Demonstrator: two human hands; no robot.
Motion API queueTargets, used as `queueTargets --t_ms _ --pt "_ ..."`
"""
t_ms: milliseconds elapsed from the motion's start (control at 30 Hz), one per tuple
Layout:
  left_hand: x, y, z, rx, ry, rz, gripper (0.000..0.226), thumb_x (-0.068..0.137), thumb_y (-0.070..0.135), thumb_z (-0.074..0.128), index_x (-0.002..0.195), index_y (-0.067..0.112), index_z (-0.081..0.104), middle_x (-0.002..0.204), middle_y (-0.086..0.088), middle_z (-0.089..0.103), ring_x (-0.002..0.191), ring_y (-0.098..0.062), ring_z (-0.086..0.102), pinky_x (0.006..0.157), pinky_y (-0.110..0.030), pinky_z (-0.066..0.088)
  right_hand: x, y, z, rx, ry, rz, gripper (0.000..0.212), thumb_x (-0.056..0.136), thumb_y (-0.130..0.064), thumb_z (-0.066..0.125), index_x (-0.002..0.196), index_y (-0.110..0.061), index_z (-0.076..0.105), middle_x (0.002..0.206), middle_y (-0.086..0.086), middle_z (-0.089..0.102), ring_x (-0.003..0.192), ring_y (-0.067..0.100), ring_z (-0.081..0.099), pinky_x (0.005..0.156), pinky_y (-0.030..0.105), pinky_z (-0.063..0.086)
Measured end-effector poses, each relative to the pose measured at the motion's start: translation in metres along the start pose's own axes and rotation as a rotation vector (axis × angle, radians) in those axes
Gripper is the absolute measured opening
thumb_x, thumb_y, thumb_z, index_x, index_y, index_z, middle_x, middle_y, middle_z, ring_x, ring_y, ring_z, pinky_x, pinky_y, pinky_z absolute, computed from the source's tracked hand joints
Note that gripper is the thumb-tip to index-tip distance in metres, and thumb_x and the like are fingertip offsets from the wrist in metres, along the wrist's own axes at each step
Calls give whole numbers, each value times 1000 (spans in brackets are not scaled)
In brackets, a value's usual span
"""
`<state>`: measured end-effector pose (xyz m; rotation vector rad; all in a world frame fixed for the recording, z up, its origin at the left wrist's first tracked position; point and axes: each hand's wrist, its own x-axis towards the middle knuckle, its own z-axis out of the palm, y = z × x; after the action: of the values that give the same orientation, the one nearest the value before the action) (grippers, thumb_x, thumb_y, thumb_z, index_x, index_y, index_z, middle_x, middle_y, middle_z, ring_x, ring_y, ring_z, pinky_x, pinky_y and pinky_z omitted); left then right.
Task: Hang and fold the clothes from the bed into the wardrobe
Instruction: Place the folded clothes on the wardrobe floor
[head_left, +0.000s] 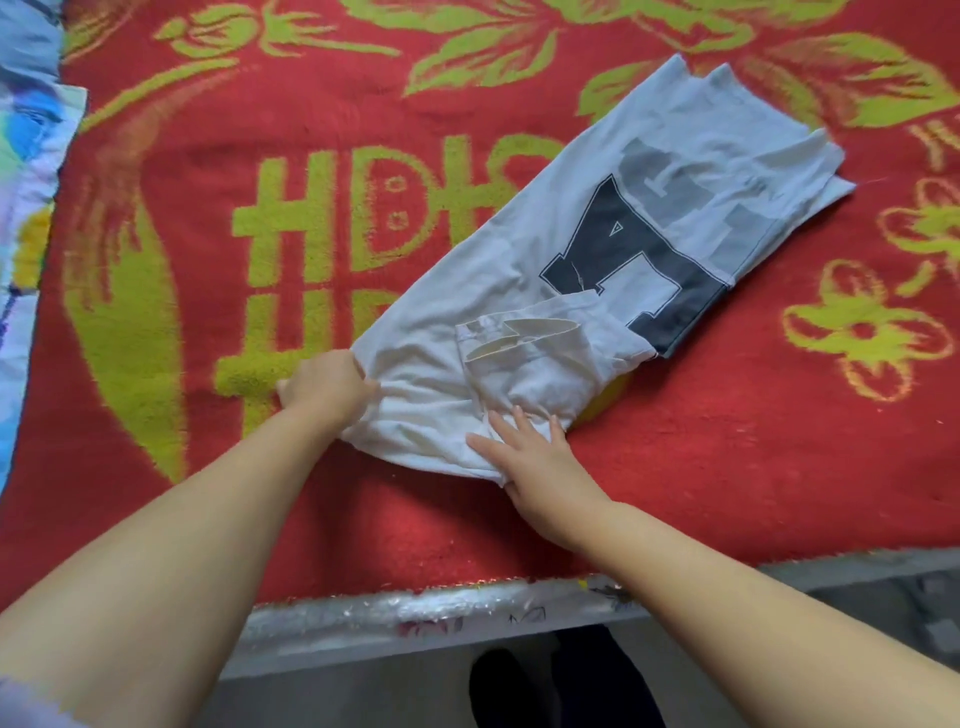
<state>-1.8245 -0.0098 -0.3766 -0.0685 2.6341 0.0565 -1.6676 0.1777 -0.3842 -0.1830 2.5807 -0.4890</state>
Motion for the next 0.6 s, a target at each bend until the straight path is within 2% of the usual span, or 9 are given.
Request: queueTargets --t_ms 67,167,233,300,367,433,500,533,600 --pt "3 1 -7 49 -13 -8 53 82 50 64 123 17 54 133 -12 48 125 -33 41 101 -45 38 -9 7 -6 44 -21 -43 61 96 -4 40 151 -25 22 161 4 8 149 28 -2 118 52 -1" --pt "4 6 -7 54 -107 -15 86 80 55 65 145 15 26 146 -14 31 135 -33 32 107 -48 31 -15 12 -6 -9 -77 -79 71 93 2 40 153 -25 13 162 7 -3 148 29 -10 118 52 -4" --pt "9 8 -3 -4 -129 -48 88 82 48 67 145 9 20 142 -16 40 129 -34 41 101 -45 36 -14 10 -3 -32 -102 -80 72 93 2 39 153 -25 11 161 10 -7 147 32 -13 117 55 -7" --pt "14 11 -9 -84 -145 -60 57 86 31 66 127 1 42 120 -18 58 105 -35 56 77 -35 43 -11 6 -1 -22 -96 -70 66 96 -1 37 153 -25 14 161 11 -5 147 33 -12 115 57 -8" --pt "16 16 -24 -159 -146 -37 24 88 24 62 93 0 61 89 -15 64 75 -29 58 55 -31 38 -10 3 -3 104 -45 -48 61 96 -3 36 151 -25 20 161 8 8 148 31 -3 116 54 -6" --pt "16 31 -49 -394 -181 -51 21 86 19 63 74 2 62 68 -12 59 55 -23 53 49 -26 35 -10 8 -14 428 71 7 58 94 -2 37 147 -23 31 152 7 35 143 27 23 117 41 12" --pt "18 54 -79 -702 -231 -120 23 88 15 60 66 8 57 51 -7 54 38 -16 47 44 -19 34 -13 20 -35 762 236 150 48 92 -1 39 137 -20 44 123 10 59 112 25 54 93 27 36" --pt "19 69 -93 -821 -276 -146 25 90 15 58 66 11 54 43 -4 52 32 -13 45 40 -17 36 -14 29 -46 877 326 239 42 92 0 40 130 -17 48 108 11 62 96 25 56 79 27 38" --pt "28 108 -116 -1041 -371 -199 25 94 15 54 69 13 49 38 1 49 29 -9 45 35 -16 41 -13 49 -65 1022 539 394 32 91 3 40 118 -13 49 92 6 60 84 22 52 68 26 35"
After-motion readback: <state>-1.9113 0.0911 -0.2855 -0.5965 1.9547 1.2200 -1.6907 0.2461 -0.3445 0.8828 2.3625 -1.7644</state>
